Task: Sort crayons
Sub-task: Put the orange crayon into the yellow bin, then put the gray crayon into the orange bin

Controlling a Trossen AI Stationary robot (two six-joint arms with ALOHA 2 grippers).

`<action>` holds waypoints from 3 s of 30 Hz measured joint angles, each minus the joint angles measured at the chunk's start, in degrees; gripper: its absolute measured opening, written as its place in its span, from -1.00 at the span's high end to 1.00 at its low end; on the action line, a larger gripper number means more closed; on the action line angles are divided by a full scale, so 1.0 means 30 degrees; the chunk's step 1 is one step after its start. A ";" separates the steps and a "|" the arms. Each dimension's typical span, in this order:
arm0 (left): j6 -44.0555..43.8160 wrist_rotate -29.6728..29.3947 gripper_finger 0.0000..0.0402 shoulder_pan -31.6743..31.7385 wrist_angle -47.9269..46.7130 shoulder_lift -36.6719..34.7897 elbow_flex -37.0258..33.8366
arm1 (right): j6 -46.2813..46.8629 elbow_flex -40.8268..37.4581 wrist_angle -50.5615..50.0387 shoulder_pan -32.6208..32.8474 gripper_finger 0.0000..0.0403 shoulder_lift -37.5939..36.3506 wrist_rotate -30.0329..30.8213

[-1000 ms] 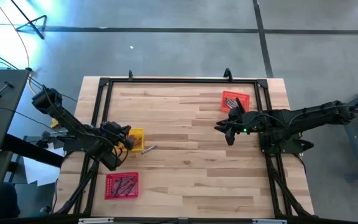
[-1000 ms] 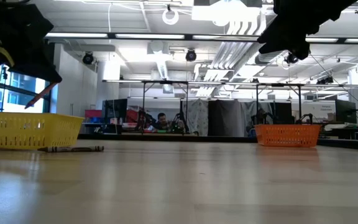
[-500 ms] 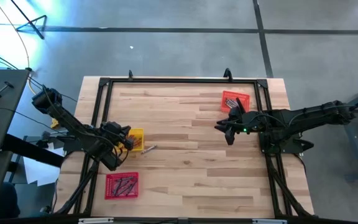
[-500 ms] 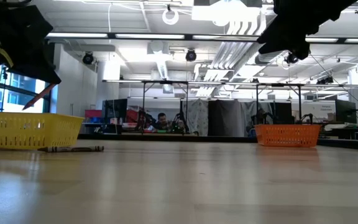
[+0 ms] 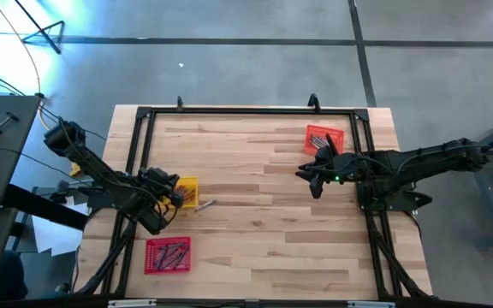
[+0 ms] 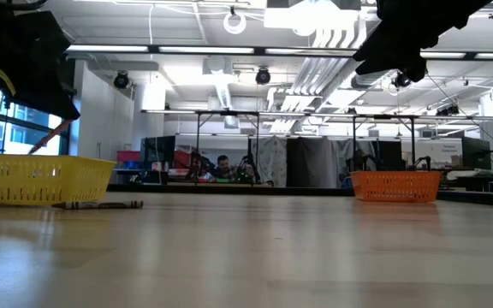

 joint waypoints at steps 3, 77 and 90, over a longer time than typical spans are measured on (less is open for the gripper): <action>0.0005 -0.0005 0.73 0.0000 0.0005 0.0000 0.0000 | -0.0006 0.0000 0.0000 0.0000 0.41 0.0000 0.0003; 2.2367 1.4806 0.47 0.9165 1.3663 0.7832 0.2375 | -0.0200 -0.0007 -0.0503 0.0001 0.41 0.0007 0.0007; 2.2666 1.5397 0.67 0.9180 1.4033 0.7839 0.2368 | -0.0200 -0.0007 -0.0510 0.0007 0.41 0.0007 0.0007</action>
